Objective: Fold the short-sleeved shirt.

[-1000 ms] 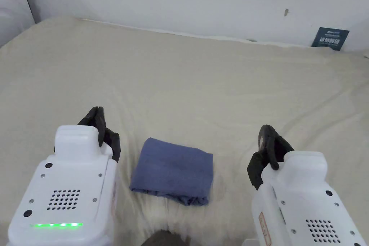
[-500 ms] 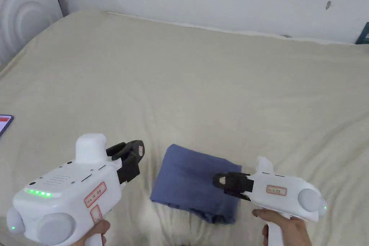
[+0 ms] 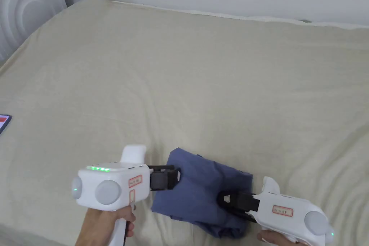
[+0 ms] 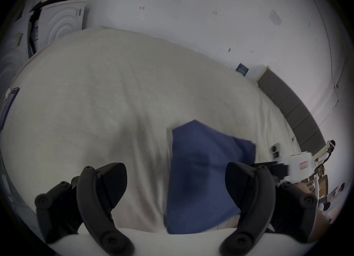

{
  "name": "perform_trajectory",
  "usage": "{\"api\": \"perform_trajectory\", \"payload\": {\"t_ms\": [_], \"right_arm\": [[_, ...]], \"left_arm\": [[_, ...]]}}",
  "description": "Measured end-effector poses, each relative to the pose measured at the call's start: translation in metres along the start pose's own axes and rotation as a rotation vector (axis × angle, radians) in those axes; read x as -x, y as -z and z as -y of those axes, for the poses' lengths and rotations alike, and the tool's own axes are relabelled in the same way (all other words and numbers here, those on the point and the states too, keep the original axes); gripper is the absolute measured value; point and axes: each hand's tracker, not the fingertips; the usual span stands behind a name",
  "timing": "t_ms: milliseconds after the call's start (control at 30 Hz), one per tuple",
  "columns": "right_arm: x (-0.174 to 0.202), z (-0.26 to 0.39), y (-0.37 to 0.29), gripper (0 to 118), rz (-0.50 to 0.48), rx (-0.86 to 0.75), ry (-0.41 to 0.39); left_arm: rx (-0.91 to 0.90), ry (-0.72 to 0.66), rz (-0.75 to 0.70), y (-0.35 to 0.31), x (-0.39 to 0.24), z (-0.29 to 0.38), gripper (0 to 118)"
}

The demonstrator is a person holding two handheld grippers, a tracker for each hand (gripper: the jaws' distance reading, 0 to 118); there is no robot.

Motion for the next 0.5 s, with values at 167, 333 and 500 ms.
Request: {"api": "perform_trajectory", "payload": {"t_ms": [167, 333, 500], "right_arm": [[-0.002, 0.004, -0.005, 1, 0.016, -0.011, -0.025], [0.006, 0.012, -0.012, 1, 0.072, -0.036, -0.087], [0.04, 0.025, -0.028, 1, 0.203, -0.114, -0.211]], "left_arm": [[0.083, 0.116, -0.089, 0.037, -0.03, 0.011, 107], [0.057, 0.177, -0.012, 0.019, -0.061, 0.017, 25], [0.006, 0.255, -0.093, -0.014, -0.078, 0.007, 24]]}}
